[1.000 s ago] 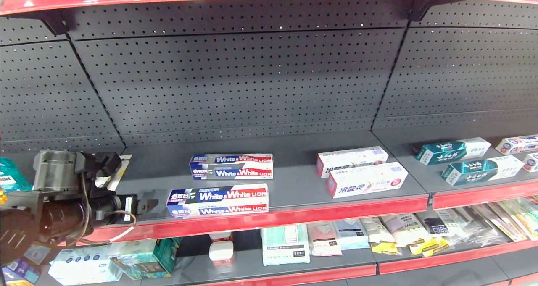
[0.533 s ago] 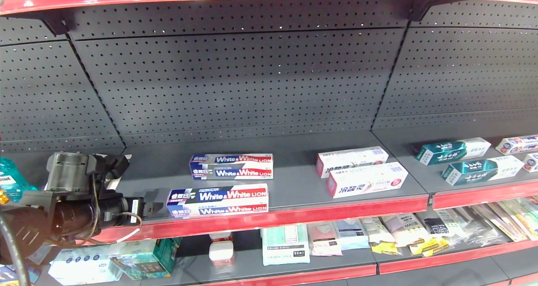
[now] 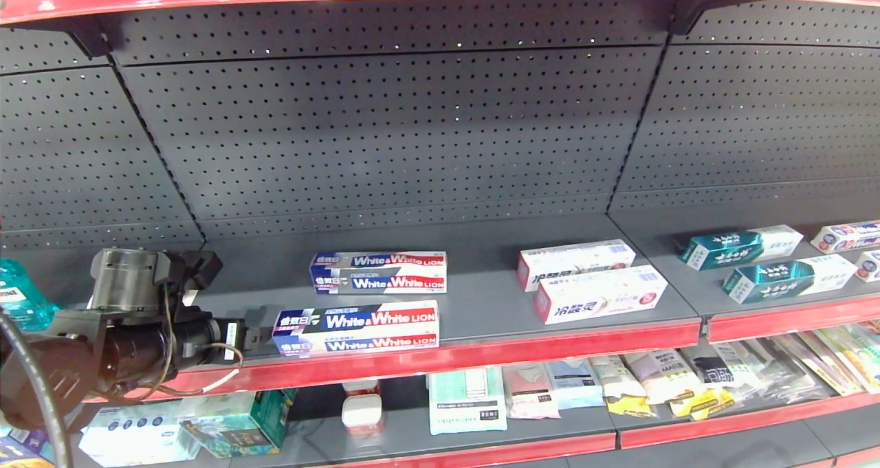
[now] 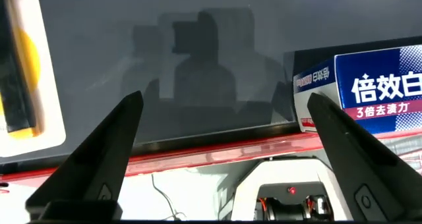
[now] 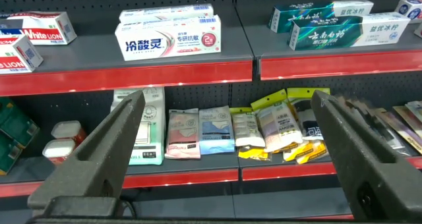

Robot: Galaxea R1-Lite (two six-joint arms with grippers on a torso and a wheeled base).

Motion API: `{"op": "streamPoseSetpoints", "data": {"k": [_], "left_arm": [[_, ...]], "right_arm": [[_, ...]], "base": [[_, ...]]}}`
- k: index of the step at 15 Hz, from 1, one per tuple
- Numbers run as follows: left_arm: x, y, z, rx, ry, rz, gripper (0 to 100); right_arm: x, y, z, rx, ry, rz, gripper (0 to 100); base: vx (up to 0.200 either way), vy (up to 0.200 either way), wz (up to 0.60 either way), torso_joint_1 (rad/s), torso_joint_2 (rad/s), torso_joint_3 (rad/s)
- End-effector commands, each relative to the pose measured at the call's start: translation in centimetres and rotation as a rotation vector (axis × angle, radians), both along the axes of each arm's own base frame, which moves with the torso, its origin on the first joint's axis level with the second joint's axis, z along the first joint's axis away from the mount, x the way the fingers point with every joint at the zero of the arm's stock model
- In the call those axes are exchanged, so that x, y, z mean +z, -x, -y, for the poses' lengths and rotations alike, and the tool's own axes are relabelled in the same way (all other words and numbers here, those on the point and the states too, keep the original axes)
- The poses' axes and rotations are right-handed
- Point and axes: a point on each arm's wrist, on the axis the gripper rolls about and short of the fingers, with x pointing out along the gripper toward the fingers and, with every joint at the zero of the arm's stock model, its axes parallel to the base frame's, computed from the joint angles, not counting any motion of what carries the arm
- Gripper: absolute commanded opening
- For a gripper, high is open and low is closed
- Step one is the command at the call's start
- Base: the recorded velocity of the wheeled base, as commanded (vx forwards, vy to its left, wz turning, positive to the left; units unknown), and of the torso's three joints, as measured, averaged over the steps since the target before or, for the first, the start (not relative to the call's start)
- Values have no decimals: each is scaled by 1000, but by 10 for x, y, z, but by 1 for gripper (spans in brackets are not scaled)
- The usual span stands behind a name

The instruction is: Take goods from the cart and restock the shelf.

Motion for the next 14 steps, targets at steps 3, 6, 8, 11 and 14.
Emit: {"op": "streamPoseSetpoints", "data": {"k": [3,6,8,11,14], "left_arm": [[0,0,4,-13,1,1,100],[0,0,8,-30,1,4,100],[0,0,8,-30,1,4,100],[0,0,8,-28,1,4,100],[2,-1,8,-30,1,12,100]], "right_arm": [[0,0,0,0,0,1,100],[0,0,0,0,0,1,100],[0,0,0,0,0,1,100],[0,0,0,0,0,1,100],[0,0,0,0,0,1,100]], "base": [[0,0,0,0,0,0],[0,0,0,0,0,0],[0,0,0,0,0,0],[0,0,0,0,0,0],[0,0,0,0,0,0]]}}
